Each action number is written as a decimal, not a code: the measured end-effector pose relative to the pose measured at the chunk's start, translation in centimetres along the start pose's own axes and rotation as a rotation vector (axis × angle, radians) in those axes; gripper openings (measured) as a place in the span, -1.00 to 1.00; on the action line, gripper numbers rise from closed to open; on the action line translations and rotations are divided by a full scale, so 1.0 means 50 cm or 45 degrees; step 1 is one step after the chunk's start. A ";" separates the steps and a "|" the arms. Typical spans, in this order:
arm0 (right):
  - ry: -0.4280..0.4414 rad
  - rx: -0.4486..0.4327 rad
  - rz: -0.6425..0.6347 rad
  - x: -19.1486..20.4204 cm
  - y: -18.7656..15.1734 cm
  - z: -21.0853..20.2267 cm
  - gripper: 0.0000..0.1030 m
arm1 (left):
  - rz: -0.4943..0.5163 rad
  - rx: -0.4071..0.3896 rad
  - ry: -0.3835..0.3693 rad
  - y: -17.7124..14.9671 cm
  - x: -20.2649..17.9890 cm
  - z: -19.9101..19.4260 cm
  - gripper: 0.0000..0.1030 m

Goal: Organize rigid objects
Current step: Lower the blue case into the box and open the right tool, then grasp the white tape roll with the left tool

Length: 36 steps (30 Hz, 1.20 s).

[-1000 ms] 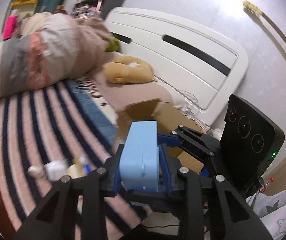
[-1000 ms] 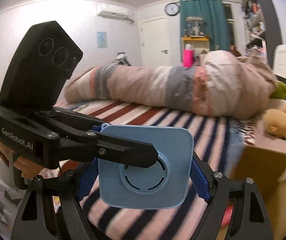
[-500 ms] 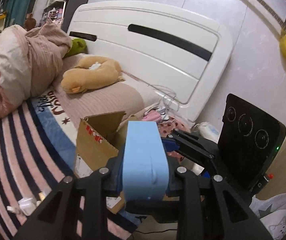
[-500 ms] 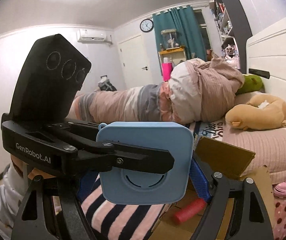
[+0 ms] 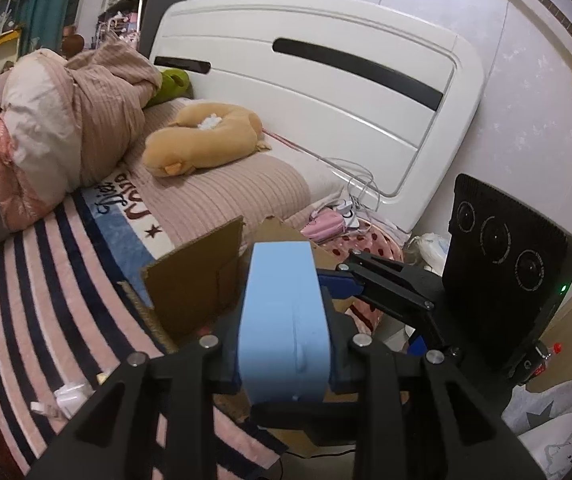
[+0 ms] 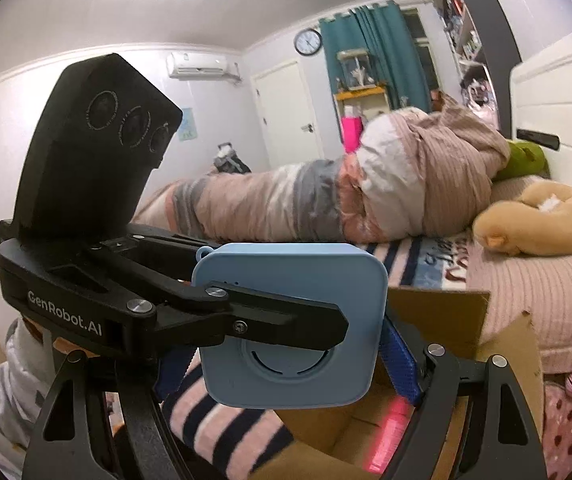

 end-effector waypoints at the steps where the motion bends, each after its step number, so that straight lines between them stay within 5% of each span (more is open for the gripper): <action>1: -0.007 0.017 0.010 -0.006 -0.007 -0.001 0.53 | -0.004 0.013 -0.008 -0.002 -0.002 0.011 -0.50; 11: -0.087 0.254 0.154 -0.086 -0.124 0.004 0.53 | -0.025 0.203 -0.044 -0.040 -0.013 0.155 -0.45; 13: -0.129 0.292 0.146 -0.093 -0.134 0.007 0.53 | -0.018 0.218 -0.020 -0.043 -0.012 0.169 -0.34; 15: -0.185 0.352 0.117 -0.097 -0.147 0.013 0.54 | -0.037 0.207 -0.011 -0.040 -0.004 0.166 0.14; 16: -0.214 0.386 0.097 -0.098 -0.154 0.015 0.57 | -0.042 0.192 -0.008 -0.037 0.001 0.160 0.22; 27: -0.224 0.349 0.079 -0.063 -0.106 -0.010 0.64 | -0.057 -0.057 0.136 -0.009 0.065 -0.041 0.46; 36: -0.069 0.213 0.017 0.088 -0.014 0.057 0.64 | -0.181 -0.244 0.366 -0.062 0.232 -0.251 0.55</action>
Point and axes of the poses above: each gripper's, at about its wrist camera, not at the fingertips, and z roughly the way its jaws point, x to its left, y to its top, the point moved 8 cm from there along z, roughly the way its jaws point, and after that the axes turned 11 degrees about -z, right-handed, at the moved point
